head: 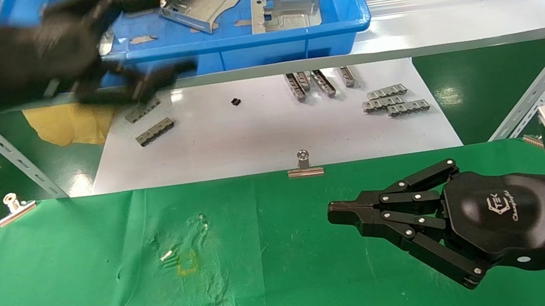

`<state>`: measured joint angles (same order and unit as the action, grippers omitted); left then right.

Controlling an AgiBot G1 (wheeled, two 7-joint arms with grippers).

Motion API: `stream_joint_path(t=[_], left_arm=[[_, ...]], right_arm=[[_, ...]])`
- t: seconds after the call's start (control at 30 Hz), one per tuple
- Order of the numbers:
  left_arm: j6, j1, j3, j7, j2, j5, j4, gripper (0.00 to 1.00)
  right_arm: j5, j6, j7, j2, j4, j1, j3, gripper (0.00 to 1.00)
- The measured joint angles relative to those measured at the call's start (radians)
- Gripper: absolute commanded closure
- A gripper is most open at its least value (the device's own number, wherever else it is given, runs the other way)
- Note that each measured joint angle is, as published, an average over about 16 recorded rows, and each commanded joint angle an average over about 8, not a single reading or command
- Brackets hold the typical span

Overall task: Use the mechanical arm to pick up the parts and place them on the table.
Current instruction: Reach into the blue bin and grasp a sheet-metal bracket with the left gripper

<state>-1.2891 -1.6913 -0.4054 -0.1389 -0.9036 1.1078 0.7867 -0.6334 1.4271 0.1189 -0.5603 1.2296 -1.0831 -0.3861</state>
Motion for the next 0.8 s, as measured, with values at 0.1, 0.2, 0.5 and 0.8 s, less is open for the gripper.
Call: stream_joint_path(t=[0.1, 0.2, 0.5, 0.8], left_arm=[[0.107, -0.114, -0.039, 0.021, -0.101, 0.092, -0.174, 0.0], [0.224, -0.203, -0.07, 0.043, -0.196, 0.167, -0.339, 0.0], [0.498, -0.329, -0.12, 0.082, -0.381, 0.284, -0.656, 0.95], [0.544, -0.359, -0.131, 0.098, -0.425, 0.301, -0.743, 1.0]], right_arm=[[0.0, 0.0, 0.0, 0.0, 0.0, 0.0, 0.0, 0.98], [0.0, 0.0, 0.0, 0.0, 0.0, 0.0, 0.0, 0.61], [0.0, 0.0, 0.0, 0.0, 0.0, 0.0, 0.0, 0.0], [0.0, 0.0, 0.0, 0.0, 0.0, 0.0, 0.0, 0.0]])
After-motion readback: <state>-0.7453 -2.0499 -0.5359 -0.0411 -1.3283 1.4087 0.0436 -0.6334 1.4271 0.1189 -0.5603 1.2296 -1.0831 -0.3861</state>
